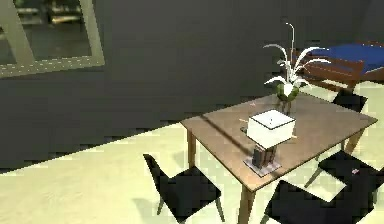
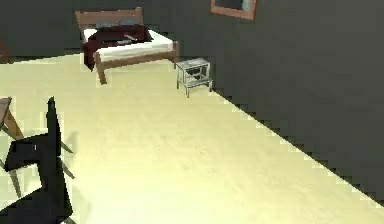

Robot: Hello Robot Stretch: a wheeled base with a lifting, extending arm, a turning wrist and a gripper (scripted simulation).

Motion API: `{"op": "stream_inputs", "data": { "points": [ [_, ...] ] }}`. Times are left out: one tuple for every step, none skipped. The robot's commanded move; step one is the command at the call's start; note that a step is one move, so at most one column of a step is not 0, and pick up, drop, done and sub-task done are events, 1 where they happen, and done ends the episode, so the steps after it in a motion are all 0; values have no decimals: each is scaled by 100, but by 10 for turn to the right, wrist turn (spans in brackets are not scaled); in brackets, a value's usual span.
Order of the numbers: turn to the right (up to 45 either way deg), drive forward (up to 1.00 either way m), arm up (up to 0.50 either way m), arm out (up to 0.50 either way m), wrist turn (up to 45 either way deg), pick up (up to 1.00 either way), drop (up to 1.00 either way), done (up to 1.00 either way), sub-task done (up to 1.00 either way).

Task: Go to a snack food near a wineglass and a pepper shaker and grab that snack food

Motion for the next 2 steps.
{"op": "stream_inputs", "data": {
  "points": [
    [-450,0,0,0,0,0,0,0,0],
    [-450,0,0,0,0,0,0,0,0]
  ]
}}
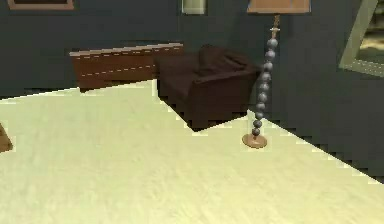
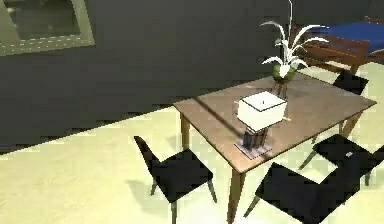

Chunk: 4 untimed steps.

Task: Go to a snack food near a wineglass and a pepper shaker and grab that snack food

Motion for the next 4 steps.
{"op": "stream_inputs", "data": {
  "points": [
    [-420,0,0,0,0,0,0,0,0],
    [0,100,0,0,0,0,0,0,0],
    [-150,0,0,0,0,0,0,0,0],
    [0,20,0,0,0,0,0,0,0]
  ]
}}
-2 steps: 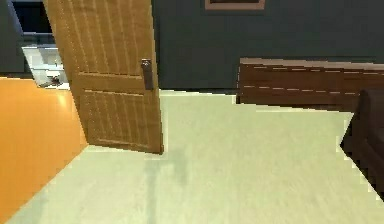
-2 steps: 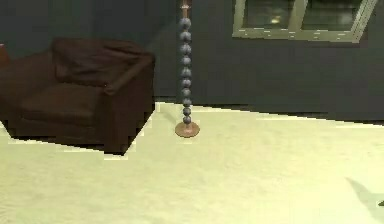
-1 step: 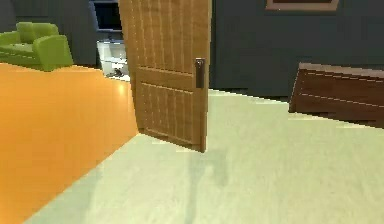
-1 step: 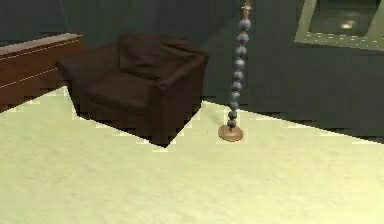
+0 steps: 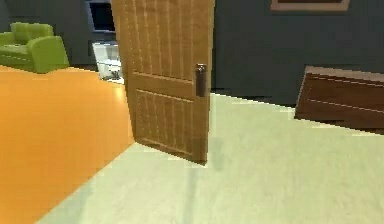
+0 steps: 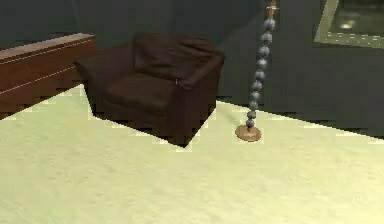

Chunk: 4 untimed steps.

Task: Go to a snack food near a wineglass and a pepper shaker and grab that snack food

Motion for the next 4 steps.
{"op": "stream_inputs", "data": {
  "points": [
    [-180,0,0,0,0,0,0,0,0],
    [0,45,0,0,0,0,0,0,0],
    [-420,0,0,0,0,0,0,0,0],
    [0,100,0,0,0,0,0,0,0]
  ]
}}
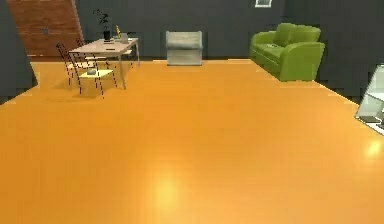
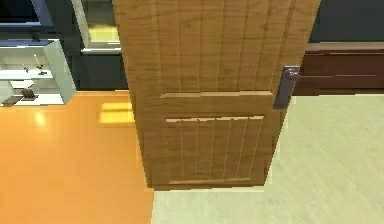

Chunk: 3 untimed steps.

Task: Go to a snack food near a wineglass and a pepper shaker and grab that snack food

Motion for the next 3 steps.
{"op": "stream_inputs", "data": {
  "points": [
    [-60,0,0,0,0,0,0,0,0],
    [0,50,0,0,0,0,0,0,0],
    [-390,0,0,0,0,0,0,0,0]
  ]
}}
